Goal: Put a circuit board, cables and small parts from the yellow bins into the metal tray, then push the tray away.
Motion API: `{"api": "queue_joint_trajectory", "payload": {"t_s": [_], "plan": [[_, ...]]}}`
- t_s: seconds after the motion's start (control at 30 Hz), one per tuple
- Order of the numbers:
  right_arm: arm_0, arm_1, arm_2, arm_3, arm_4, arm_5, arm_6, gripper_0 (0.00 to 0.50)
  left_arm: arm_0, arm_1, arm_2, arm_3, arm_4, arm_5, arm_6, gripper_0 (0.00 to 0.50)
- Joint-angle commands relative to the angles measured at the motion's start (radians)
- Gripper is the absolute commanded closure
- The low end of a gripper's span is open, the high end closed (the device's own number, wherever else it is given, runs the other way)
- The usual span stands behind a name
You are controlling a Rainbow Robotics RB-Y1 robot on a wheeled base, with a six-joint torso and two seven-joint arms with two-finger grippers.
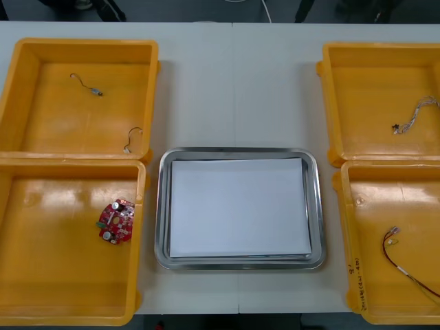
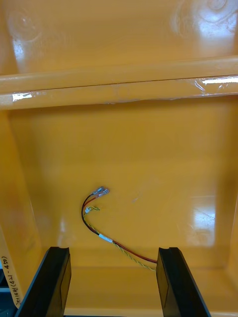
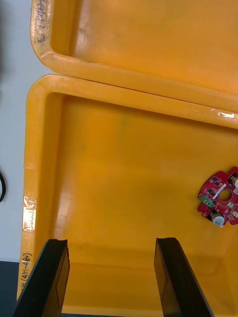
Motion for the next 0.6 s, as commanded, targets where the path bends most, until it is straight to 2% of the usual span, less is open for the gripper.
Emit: {"api": "queue_joint_trajectory", "payload": {"t_s": [0.03,0.6], "plan": [[0.015,-0.046,-0.035,-0.029,-0.009,0.003,-0.031,0.0,0.021,-0.012,0.03,-0.03,0.008,0.006,-0.104,0.0],[0.015,-0.046,-0.035,-0.029,-0.009,0.003,-0.031,0.0,0.021,-0.012,0.03,-0.03,0.008,0.006,-0.104,0.0]]}}
